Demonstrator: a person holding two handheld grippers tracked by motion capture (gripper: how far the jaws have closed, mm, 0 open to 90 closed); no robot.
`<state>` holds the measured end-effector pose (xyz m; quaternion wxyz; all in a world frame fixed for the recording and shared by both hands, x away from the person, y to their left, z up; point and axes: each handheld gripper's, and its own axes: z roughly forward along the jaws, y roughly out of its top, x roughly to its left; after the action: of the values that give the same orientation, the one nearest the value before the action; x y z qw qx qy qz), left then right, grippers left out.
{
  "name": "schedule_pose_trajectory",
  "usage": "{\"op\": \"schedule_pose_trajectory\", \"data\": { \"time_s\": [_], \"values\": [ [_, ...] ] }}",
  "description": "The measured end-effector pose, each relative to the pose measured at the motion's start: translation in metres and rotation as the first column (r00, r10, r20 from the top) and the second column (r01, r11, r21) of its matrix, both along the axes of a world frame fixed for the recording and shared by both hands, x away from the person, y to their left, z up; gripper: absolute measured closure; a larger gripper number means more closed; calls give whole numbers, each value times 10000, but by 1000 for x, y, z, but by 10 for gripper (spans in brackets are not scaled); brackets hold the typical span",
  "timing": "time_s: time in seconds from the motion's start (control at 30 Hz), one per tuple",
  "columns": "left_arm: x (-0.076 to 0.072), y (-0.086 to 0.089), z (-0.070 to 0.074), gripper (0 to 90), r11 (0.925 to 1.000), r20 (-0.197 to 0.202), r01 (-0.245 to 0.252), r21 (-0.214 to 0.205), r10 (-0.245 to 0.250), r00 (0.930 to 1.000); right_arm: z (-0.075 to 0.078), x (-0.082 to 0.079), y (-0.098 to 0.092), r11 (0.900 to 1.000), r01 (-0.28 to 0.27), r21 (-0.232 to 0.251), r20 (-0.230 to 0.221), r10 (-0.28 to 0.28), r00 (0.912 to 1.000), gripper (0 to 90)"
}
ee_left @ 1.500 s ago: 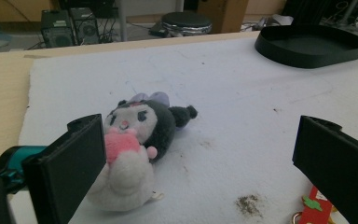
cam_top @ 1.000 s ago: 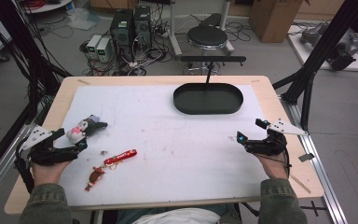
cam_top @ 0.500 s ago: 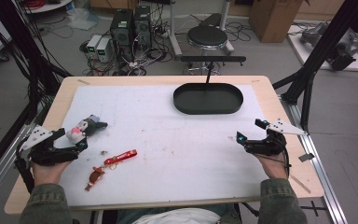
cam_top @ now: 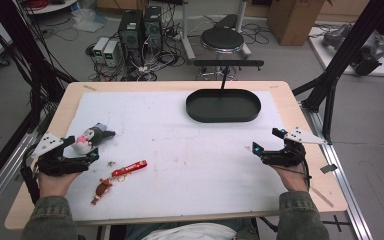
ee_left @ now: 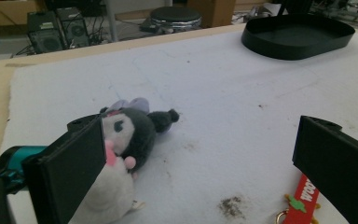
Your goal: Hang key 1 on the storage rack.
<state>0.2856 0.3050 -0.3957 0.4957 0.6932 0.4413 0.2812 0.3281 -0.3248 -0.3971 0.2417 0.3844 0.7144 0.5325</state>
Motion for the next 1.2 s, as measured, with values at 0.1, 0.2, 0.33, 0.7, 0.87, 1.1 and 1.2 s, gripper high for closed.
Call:
{"op": "schedule_pose_trajectory", "data": {
  "time_s": [0.1, 0.2, 0.33, 0.7, 0.87, 1.1, 1.2],
  "values": [
    [2, -5, 1, 31, 9996, -197, 242, 138, -240, 9995, -1, 0, 1, 9999, -80, -82, -23, 80, 10000, 5],
    [2, -10, 4, 31, 9983, -236, 506, 291, -499, 9985, -1, 1, 2, 9998, -107, -139, -31, 107, 9999, 5],
    [3, -18, 10, 31, 9940, -262, 990, 475, -978, 9949, -1, 0, 2, 9998, -99, -164, -45, 99, 9999, 5],
    [5, -36, 17, 31, 9823, -485, 1677, 840, -1640, 9853, -1, 1, 3, 9996, -148, -237, -30, 147, 9999, 5],
    [10, -44, 12, 31, 9729, -997, 1985, 1188, -1872, 9773, -2, 1, 3, 9995, -146, -297, -72, 144, 9999, 5],
    [16, -60, 7, 31, 9520, -1594, 2612, 1594, -2363, 9585, -2, 2, 4, 9992, -145, -380, -77, 142, 9999, 5],
    [20, -69, 2, 31, 9347, -2034, 3039, 1842, -2662, 9422, -3, 2, 4, 9988, -166, -468, -84, 162, 9998, 5]
  ]
}}
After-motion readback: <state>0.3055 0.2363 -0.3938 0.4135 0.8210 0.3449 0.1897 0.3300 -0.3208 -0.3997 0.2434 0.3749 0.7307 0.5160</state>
